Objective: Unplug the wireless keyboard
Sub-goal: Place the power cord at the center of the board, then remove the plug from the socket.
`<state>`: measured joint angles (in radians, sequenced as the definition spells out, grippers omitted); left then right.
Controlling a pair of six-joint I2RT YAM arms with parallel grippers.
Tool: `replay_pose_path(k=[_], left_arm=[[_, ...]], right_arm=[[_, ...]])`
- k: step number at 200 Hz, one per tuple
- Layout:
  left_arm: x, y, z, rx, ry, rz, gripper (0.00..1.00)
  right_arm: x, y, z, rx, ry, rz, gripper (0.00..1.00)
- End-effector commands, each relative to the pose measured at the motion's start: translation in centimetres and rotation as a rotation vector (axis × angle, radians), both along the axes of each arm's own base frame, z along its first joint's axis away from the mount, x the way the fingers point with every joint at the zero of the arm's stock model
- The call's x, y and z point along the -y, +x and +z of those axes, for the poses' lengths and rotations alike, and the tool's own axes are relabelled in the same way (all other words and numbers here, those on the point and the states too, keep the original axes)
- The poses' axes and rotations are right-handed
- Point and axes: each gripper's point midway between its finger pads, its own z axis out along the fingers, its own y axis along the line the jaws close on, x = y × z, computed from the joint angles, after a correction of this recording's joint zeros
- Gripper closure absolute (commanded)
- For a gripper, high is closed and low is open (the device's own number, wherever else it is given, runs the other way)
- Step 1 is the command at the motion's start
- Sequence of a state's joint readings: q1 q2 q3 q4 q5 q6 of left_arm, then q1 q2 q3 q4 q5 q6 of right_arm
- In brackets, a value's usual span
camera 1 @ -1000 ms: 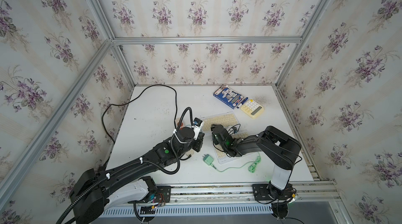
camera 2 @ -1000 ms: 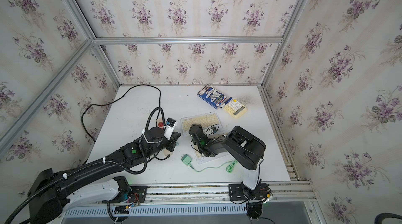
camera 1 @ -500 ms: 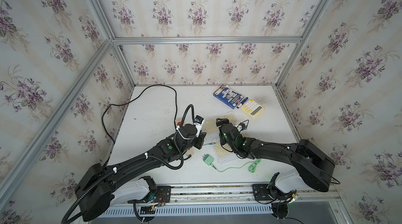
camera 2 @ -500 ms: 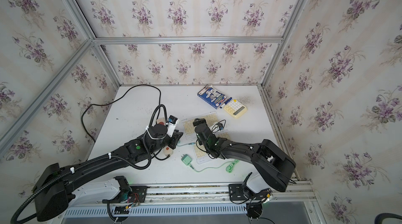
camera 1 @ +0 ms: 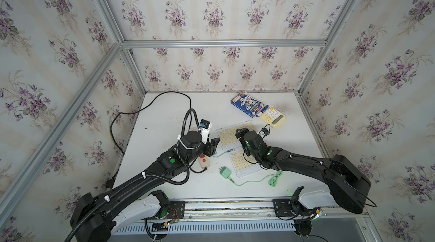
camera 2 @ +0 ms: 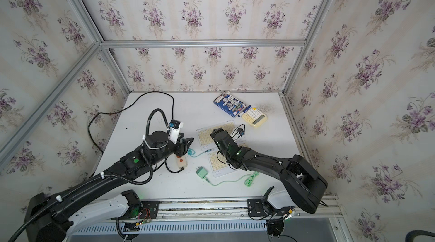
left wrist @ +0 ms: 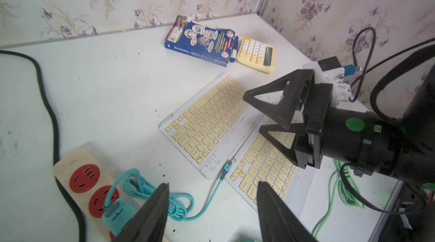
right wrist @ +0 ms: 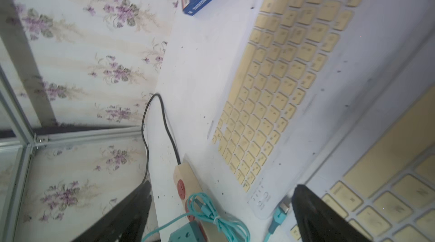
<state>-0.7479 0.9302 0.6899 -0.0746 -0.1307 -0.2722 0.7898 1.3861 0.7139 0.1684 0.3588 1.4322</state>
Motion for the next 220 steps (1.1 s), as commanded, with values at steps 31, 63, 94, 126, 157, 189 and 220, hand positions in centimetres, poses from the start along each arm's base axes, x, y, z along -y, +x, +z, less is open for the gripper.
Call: replay_pose_path(k=[31,63,94,126,157,189,220], left_arm=[[-9.7,1.0,1.6,0.055,-0.194,0.331,0.35],[-14.0,2.3,-1.8,-0.041,-0.396,0.437,0.33],[-15.0,3.7,-5.7,-0.188,-0.521,0.425,0.34],[-13.6,5.0,-7.4,-0.281,-0.599,0.320,0.44],[-13.2,5.7,-8.0,-0.295,-0.614,0.299,0.52],[-13.0,6.0,-8.0,-0.301,-0.615,0.287,0.54],[-12.6,6.5,-8.3,-0.318,-0.605,0.265,0.56]], right_arm=[[-4.3,-2.7,5.1,0.302,-0.364,0.395,0.14],[-9.7,-7.3,6.2,0.425,-0.609,0.607,0.16],[-13.7,-9.2,4.9,0.433,-0.702,0.743,0.21],[-16.4,-9.3,2.4,0.358,-0.774,0.818,0.26],[-18.3,-8.6,0.3,0.306,-0.831,0.854,0.27],[-19.3,-6.7,-2.0,0.227,-0.858,0.865,0.27],[-20.0,-5.1,-4.2,0.174,-0.849,0.871,0.28]])
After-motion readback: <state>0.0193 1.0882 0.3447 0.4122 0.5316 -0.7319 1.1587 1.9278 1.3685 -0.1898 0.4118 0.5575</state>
